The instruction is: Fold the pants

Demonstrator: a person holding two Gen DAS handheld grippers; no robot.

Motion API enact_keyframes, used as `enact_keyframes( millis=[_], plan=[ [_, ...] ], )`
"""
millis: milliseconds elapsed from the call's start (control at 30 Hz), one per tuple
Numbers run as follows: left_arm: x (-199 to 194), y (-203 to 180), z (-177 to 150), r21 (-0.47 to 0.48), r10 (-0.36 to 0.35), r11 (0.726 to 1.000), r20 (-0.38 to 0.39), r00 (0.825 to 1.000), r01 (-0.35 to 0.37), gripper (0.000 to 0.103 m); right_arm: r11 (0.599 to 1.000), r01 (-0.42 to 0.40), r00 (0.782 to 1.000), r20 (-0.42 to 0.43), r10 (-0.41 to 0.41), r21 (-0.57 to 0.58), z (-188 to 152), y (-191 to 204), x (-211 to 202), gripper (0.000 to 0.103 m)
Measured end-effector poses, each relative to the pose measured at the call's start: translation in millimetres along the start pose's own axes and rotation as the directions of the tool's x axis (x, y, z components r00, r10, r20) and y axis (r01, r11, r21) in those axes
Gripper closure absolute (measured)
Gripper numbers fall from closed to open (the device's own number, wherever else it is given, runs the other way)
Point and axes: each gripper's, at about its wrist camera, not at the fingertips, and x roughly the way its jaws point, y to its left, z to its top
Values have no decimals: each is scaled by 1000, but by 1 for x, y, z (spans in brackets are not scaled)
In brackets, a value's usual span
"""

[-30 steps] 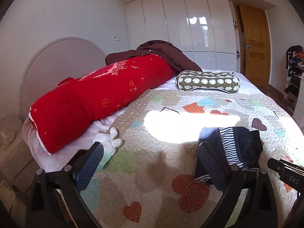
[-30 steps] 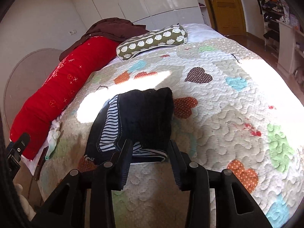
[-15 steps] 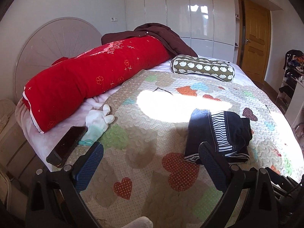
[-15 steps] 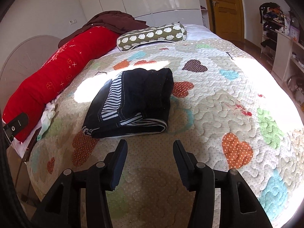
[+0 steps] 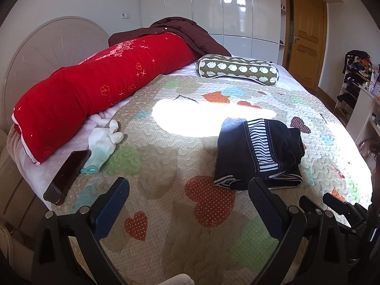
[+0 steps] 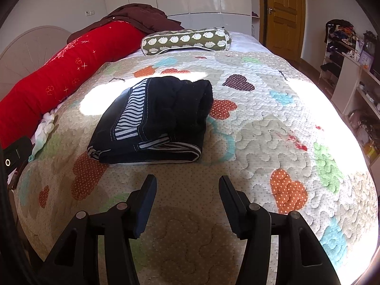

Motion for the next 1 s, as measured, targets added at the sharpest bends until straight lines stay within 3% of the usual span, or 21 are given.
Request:
enact_keyframes(
  millis=[333, 467, 767, 1000],
  plan=[
    [11, -10, -8, 15, -45, 999, -58, 997, 46, 3, 998, 69, 998, -11, -69, 7, 1, -12, 4, 39],
    [14, -11, -9, 9, -56, 998, -75, 996, 56, 3, 997, 83, 996, -16, -83, 2, 0, -12, 6, 33],
    [20, -13, -13, 13, -72, 997, -97, 993, 73, 3, 995, 102, 994, -38, -101, 12, -1, -16, 11, 31],
    [54, -17, -32, 30, -73, 996, -194, 978, 81, 3, 994, 103, 993, -56, -101, 41, -4, -23, 13, 31]
  ],
)
